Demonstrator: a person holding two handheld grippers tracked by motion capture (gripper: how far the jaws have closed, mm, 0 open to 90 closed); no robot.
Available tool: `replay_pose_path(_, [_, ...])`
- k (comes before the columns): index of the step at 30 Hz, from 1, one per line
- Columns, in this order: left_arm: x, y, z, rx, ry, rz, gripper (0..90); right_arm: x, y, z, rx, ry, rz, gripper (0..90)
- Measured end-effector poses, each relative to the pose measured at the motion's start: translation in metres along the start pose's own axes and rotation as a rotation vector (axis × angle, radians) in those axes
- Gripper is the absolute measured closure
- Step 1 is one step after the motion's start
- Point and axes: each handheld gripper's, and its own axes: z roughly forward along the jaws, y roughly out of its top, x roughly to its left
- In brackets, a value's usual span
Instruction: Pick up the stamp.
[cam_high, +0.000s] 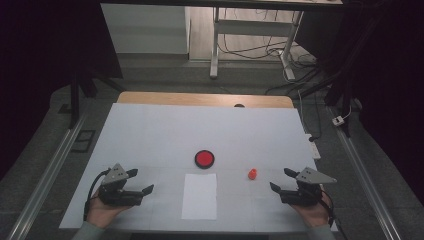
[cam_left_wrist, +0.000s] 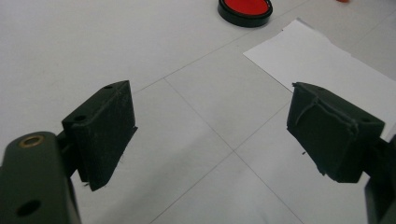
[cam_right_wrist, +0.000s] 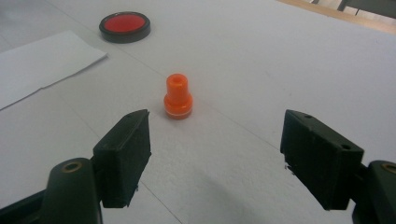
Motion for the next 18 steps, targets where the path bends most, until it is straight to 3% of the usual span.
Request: replay_pose_path(18, [-0.0002,-0.0035,-0.0017,0.004,-0.008,-0.007,16.1,0.0006,0.0007,0.0001,0.0,0.002,0.003,24.8])
